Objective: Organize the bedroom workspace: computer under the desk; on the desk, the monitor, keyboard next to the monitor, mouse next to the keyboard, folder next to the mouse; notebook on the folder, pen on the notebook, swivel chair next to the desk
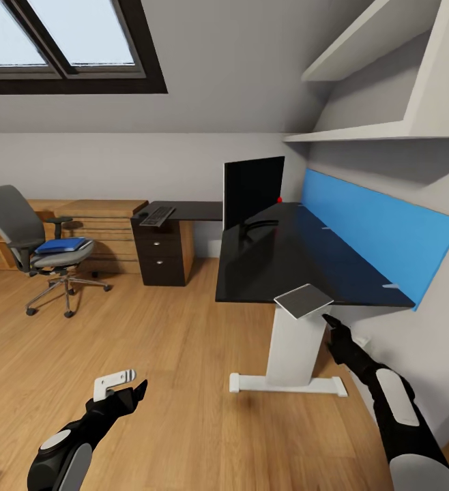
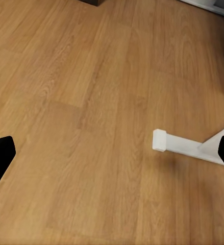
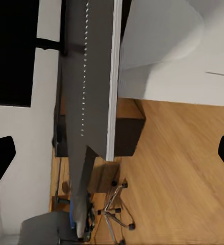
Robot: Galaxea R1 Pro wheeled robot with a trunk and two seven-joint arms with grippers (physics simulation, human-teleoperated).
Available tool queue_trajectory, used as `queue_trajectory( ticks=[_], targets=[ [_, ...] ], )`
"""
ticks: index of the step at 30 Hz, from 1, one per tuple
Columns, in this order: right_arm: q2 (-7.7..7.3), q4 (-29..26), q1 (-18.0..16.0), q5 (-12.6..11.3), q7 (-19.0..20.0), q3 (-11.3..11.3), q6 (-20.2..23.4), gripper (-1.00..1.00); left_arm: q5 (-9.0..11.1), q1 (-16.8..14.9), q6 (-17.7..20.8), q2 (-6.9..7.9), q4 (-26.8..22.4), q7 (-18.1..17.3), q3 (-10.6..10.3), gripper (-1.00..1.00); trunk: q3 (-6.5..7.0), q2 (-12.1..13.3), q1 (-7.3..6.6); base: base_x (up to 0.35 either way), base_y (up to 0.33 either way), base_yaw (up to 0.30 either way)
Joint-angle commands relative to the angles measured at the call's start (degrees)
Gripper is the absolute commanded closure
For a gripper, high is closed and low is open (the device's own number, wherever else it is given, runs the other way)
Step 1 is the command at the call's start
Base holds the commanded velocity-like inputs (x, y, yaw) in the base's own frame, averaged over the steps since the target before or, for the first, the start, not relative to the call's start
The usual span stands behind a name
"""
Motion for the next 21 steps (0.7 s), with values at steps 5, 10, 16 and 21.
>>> queue_trajectory(
  ticks=[5,10,16,21],
  targets=[
    [-0.15,4.1,-0.1,-2.5,0.0,-0.1,0.1,-1.00,0.6,0.0,0.3,0.03,0.0,0.5,0.0,-1.00,-0.06,0.0,-0.01,0.000,0.000,0.000],
    [-0.20,5.9,-0.1,-3.2,0.0,-0.1,0.0,-1.00,0.6,0.0,0.3,0.07,0.0,0.4,0.0,-1.00,-0.06,0.0,-0.01,0.000,0.000,0.000],
    [-0.21,6.5,-0.1,-3.4,0.0,-0.1,0.0,-1.00,0.6,0.0,0.3,0.05,0.1,0.4,0.0,-1.00,-0.06,0.0,-0.01,0.000,0.000,0.000],
    [-0.22,6.6,-0.1,-3.4,0.0,-0.1,0.0,-1.00,0.6,0.0,0.3,0.06,0.1,0.4,0.0,-1.00,-0.06,0.0,-0.01,0.001,0.000,0.000]
  ],
)
